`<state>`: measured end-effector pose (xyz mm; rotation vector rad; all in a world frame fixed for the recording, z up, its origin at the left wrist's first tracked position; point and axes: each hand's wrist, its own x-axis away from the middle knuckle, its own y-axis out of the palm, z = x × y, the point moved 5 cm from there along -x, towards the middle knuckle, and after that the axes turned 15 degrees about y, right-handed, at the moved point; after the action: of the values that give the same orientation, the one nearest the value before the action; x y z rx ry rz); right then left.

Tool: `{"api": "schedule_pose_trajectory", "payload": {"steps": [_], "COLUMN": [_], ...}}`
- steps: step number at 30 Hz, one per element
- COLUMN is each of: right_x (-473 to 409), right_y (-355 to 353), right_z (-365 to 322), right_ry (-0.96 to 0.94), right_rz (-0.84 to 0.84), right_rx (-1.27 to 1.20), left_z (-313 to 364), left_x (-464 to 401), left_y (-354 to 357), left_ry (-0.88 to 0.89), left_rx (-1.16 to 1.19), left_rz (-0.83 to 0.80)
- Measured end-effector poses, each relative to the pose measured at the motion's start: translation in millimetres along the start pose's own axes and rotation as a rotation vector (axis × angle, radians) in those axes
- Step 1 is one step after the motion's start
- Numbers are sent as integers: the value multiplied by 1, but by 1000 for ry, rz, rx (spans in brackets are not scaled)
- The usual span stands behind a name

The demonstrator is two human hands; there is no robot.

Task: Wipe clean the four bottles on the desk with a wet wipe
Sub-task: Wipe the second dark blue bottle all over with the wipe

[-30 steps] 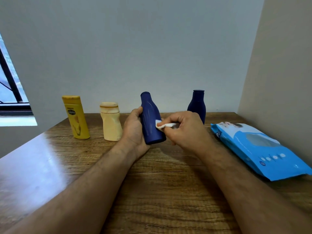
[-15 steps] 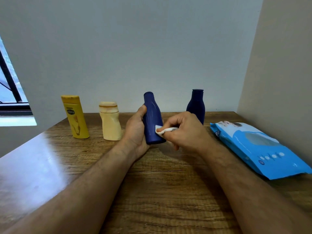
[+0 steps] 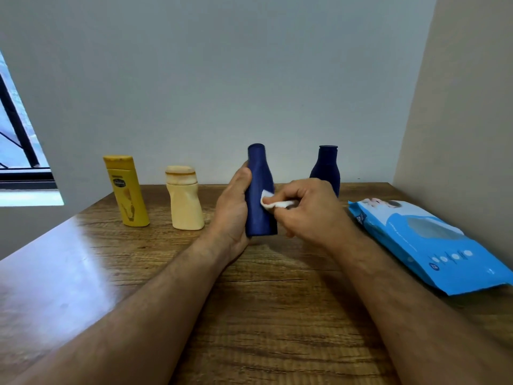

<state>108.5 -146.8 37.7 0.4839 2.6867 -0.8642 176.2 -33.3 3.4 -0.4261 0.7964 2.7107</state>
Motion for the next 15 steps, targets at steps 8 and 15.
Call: {"api": "schedule_pose_trajectory", "payload": {"steps": [8,15], "right_x": [0,-2], "right_y": [1,-11], "right_z": [1,0], "right_ry": [18,34], "right_rz": [30,133], "right_rx": [-88,-162], "left_z": [0,-2], "left_x": [4,11], "left_y": [2,12], "left_ry": [-77,-113], "left_rx": [57,23], "left_rz": [-9,-115]}}
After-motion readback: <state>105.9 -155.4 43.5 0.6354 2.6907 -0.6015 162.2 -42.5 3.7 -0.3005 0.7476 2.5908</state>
